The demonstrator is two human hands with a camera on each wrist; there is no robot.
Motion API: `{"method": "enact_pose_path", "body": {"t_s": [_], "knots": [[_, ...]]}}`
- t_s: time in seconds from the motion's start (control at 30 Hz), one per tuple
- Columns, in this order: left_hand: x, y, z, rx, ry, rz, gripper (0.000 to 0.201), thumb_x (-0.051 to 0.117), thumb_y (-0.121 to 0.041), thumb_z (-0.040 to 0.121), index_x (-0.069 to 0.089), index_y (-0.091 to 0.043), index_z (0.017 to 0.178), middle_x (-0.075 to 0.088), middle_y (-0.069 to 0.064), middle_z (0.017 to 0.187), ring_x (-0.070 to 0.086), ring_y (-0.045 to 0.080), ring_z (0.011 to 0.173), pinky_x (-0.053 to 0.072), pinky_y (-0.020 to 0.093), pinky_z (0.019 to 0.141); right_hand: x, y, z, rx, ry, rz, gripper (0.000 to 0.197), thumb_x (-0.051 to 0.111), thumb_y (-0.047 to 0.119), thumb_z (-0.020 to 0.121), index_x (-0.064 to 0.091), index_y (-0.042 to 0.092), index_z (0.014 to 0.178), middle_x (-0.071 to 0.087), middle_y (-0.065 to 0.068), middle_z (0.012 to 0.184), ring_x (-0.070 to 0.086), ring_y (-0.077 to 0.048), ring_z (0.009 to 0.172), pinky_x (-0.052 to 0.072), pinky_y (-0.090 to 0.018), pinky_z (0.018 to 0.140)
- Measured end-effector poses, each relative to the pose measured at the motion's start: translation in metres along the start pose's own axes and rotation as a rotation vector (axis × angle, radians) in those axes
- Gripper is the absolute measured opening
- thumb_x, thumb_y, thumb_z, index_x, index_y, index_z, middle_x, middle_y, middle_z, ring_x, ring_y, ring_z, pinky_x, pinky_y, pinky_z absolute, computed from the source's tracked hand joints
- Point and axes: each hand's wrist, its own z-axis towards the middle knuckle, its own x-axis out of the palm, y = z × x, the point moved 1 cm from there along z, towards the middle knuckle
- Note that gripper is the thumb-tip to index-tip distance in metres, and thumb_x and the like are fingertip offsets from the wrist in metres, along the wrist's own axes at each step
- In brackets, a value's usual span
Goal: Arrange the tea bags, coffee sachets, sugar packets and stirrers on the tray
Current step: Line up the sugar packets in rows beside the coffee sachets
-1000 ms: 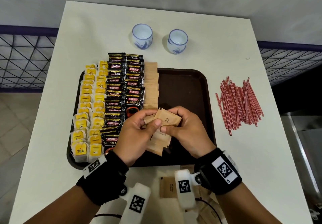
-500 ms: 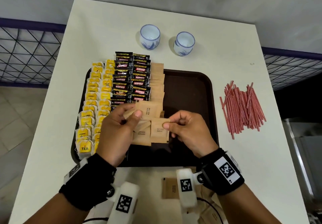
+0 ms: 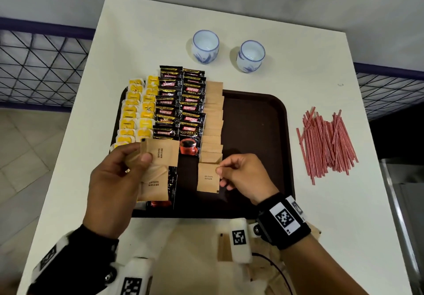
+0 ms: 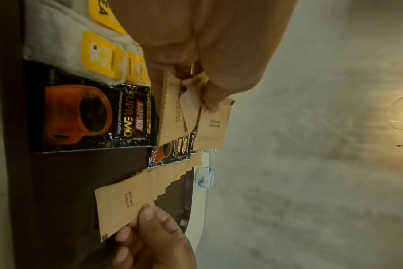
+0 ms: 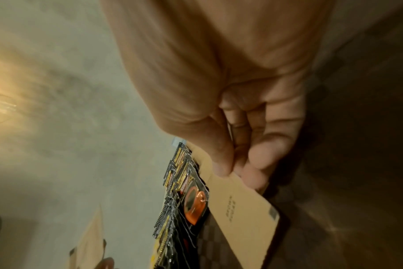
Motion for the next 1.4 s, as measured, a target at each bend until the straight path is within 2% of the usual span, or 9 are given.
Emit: {"method": "enact_pose_path", "body": {"t_s": [0.33,0.5,0.63,0.73,0.87,1.0,1.13,1.27,1.4], "knots": [[0.010,0.011,-0.008,-0.029,0.018,0.066,0.016,0.066,-0.014,0.092,0.069,-0.029,0.097,0.075,-0.020,0.086,0.066,-0.001,0.071,0.047,0.011,0.053,0.001,-0.001,0.001,-0.034,-0.099,-0.176,0.012,0.073,0.018,0.087,0.069,0.019,0.076,0.072,-0.008,0.065,0.071,-0.032,0.066,0.058,-0.037,0.059],[0.020,0.007,-0.010,-0.035,0.044,0.086,0.016,0.067,-0.012,0.092,0.070,-0.026,0.099,0.077,-0.008,0.089,0.066,-0.003,0.065,0.046,0.009,0.052,0.000,0.004,-0.001,-0.047,-0.149,-0.186,0.012,0.076,0.023,0.084,0.067,0.022,0.077,0.072,0.000,0.064,0.070,-0.020,0.060,0.058,-0.034,0.057],[0.033,0.003,-0.009,-0.018,0.087,0.074,0.017,0.066,-0.011,0.092,0.070,-0.025,0.101,0.077,-0.011,0.092,0.071,0.000,0.078,0.051,0.011,0.061,-0.004,0.010,-0.006,-0.133,-0.187,-0.130,0.011,0.071,0.015,0.087,0.068,0.023,0.080,0.071,-0.001,0.071,0.070,-0.015,0.060,0.053,-0.033,0.055],[0.042,0.004,-0.008,-0.004,0.105,0.097,0.017,0.067,-0.014,0.092,0.071,-0.022,0.106,0.078,-0.007,0.093,0.073,0.006,0.084,0.055,0.015,0.066,-0.008,0.018,-0.018,-0.169,-0.003,0.146,0.017,0.068,-0.001,0.084,0.068,0.015,0.090,0.068,-0.006,0.085,0.068,-0.021,0.067,0.046,-0.029,0.050],[0.054,0.007,-0.010,0.015,0.106,0.095,0.018,0.069,-0.015,0.091,0.072,-0.027,0.103,0.078,-0.005,0.095,0.073,0.010,0.086,0.057,0.020,0.069,-0.007,0.020,-0.031,-0.223,0.158,0.273,0.024,0.078,0.012,0.074,0.065,0.012,0.094,0.067,-0.006,0.093,0.064,-0.025,0.072,0.045,-0.027,0.048],[0.063,0.010,-0.013,-0.012,0.153,0.071,0.022,0.068,-0.011,0.091,0.071,-0.031,0.100,0.077,-0.002,0.097,0.073,0.016,0.090,0.059,0.032,0.076,-0.001,0.015,-0.032,-0.241,0.049,0.320,0.020,0.075,0.001,0.083,0.060,0.013,0.079,0.068,-0.008,0.078,0.064,-0.018,0.062,0.042,-0.025,0.045],[0.065,0.012,-0.018,-0.081,0.266,0.073,0.035,0.061,0.000,0.094,0.069,-0.029,0.111,0.077,0.001,0.104,0.072,0.021,0.100,0.057,0.044,0.088,-0.002,0.015,-0.031,-0.238,-0.026,0.435,0.015,0.068,-0.006,0.086,0.057,0.003,0.081,0.062,-0.015,0.065,0.061,-0.019,0.057,0.040,-0.025,0.044],[0.052,0.007,-0.015,-0.049,0.255,0.141,0.040,0.061,0.001,0.094,0.069,-0.034,0.110,0.077,-0.006,0.102,0.072,0.011,0.094,0.057,0.035,0.080,-0.018,0.021,-0.028,-0.268,-0.116,0.506,0.015,0.066,-0.008,0.087,0.061,0.005,0.082,0.062,-0.012,0.064,0.060,-0.020,0.056,0.040,-0.024,0.044],[0.028,0.006,-0.006,-0.020,0.172,0.165,0.039,0.062,-0.002,0.094,0.070,-0.037,0.108,0.075,-0.009,0.104,0.070,0.011,0.095,0.054,0.035,0.074,-0.034,0.021,-0.023,-0.285,-0.115,0.205,0.009,0.068,-0.003,0.088,0.070,0.005,0.084,0.067,-0.017,0.069,0.060,-0.017,0.059,0.044,-0.023,0.047]]}}
